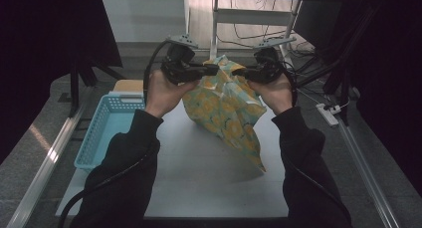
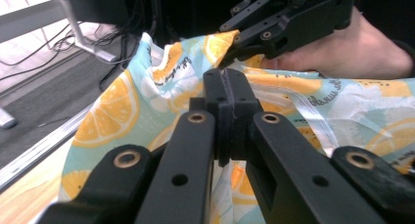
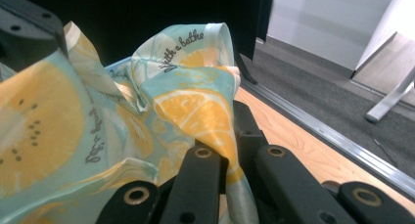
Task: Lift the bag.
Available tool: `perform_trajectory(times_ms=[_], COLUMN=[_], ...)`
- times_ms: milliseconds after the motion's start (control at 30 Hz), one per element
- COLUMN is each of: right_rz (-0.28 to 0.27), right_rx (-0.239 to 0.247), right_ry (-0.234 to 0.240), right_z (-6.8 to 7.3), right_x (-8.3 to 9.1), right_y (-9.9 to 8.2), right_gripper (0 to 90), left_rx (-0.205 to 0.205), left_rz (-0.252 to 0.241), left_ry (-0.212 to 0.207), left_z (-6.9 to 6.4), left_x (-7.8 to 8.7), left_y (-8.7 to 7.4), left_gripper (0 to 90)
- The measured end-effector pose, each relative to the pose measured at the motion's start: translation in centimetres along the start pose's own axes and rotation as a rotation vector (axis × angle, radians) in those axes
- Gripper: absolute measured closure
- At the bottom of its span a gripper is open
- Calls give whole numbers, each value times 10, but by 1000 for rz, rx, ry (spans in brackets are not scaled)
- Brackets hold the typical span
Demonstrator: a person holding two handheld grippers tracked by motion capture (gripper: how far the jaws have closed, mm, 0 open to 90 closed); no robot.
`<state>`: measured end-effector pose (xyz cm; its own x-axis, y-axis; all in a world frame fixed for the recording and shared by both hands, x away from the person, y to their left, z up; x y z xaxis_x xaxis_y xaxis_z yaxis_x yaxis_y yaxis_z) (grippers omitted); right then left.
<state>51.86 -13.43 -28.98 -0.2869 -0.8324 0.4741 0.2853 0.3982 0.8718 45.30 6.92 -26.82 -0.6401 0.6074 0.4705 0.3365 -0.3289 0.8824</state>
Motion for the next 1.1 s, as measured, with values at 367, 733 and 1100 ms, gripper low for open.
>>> perform_trajectory(times_ms=[367, 733, 1100], right_rz=[-1, 10, 63], right_rx=[3, -11, -52], right_ry=[-9, 13, 70], right_z=[-2, -3, -1], right_x=[-3, -5, -6], right_y=[-2, -12, -37], right_gripper=[890, 683, 480], left_rx=[-39, -28, -21], left_rz=[26, 32, 56], left_ry=[14, -20, -61], left_z=[-2, -2, -3], left_x=[-10, -12, -18], left_y=[0, -13, -38], left_gripper=[895, 592, 409])
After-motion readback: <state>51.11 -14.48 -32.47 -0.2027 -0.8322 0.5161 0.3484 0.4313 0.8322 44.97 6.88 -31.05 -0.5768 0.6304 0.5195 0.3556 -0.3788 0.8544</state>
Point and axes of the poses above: each handheld gripper's, and its own axes: x roughly backward along the jaws, y roughly out of its top, z roughly to its left, the point moved 3 cm from there along -x, roughly forward along the jaws, and after that the axes turned 11 degrees about y, right-handed, at the moved point
